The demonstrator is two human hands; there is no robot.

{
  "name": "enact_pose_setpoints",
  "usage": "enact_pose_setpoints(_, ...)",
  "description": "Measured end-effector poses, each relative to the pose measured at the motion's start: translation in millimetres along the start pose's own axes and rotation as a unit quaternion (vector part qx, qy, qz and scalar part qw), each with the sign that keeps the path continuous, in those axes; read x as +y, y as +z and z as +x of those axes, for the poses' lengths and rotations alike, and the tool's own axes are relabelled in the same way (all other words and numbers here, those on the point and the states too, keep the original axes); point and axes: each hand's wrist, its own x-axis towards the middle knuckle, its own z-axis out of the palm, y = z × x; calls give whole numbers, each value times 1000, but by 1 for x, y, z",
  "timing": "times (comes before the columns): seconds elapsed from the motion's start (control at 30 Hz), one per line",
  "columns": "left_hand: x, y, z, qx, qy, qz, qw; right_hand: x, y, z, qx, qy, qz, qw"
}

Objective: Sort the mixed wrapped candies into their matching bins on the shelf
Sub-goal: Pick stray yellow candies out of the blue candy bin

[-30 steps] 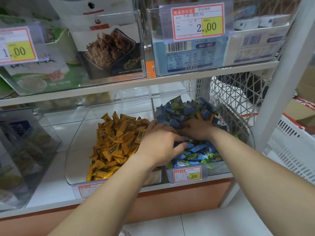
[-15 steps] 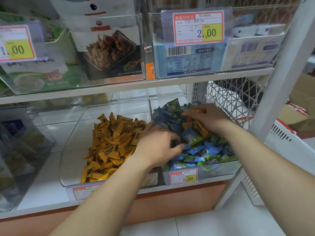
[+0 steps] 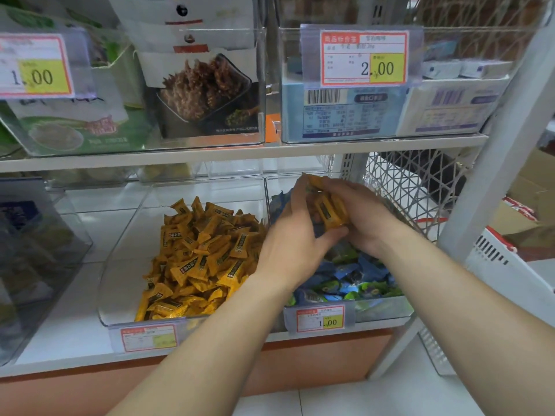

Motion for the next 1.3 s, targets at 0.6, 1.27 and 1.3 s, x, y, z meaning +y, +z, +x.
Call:
enact_pose_setpoints(0.6, -11, -19, 7, 55, -105, -265, 957, 15, 27, 5, 93, -7, -144, 985)
enact_pose_setpoints(1.27, -88, -113, -12, 76, -134, 127, 980, 33, 114, 21, 0, -107, -296, 949)
enact_pose_setpoints(1.3, -92, -117, -13, 56, -152, 142, 976, 36, 120, 22, -25, -108, -348, 931)
